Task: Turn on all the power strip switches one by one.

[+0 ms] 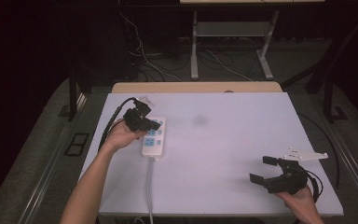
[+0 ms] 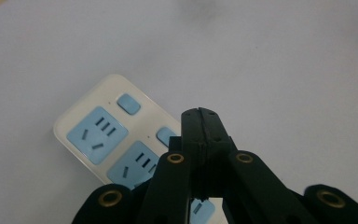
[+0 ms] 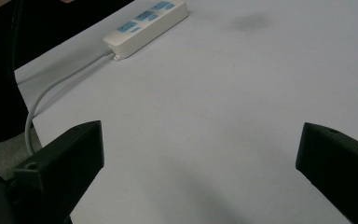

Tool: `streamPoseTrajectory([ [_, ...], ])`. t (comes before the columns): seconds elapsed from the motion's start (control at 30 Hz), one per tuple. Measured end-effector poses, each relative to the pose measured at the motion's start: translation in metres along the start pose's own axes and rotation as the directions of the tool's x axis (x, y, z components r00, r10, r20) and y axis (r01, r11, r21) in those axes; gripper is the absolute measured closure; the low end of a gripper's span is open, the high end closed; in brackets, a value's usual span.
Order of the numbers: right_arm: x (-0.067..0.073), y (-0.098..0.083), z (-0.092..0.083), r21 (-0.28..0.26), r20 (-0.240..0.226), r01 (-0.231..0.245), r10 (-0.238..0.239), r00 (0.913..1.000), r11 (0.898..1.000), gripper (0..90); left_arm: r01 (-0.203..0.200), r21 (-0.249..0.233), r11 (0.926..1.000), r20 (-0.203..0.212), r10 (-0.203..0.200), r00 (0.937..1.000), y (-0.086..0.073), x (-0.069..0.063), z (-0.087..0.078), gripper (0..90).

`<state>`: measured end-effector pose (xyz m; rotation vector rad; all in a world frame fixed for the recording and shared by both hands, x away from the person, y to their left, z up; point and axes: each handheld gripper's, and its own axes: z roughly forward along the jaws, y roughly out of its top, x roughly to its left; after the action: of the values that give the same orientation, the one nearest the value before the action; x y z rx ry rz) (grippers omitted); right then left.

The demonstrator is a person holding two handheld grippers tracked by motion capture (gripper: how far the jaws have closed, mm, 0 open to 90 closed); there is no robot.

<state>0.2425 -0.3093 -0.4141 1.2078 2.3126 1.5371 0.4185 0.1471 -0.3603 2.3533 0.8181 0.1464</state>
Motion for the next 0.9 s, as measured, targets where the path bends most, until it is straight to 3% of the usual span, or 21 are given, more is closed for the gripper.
streamPoseTrajectory([
  [0.3, 0.0, 0.0, -0.001, -0.004, 0.001, -0.002, 0.002, 1.0, 1.0, 0.7, 0.005, 0.008, 1.0, -0.014, -0.005, 0.9999, 0.009, 0.008, 0.002, 89.5],
  [0.9, -0.001, 0.0, -0.001, -0.004, 0.0, -0.006, 0.006, 1.0, 1.0, 0.7, -0.013, 0.064, 0.9979, -0.007, 0.013, 0.9999, 0.008, 0.013, 0.031, 89.5],
])
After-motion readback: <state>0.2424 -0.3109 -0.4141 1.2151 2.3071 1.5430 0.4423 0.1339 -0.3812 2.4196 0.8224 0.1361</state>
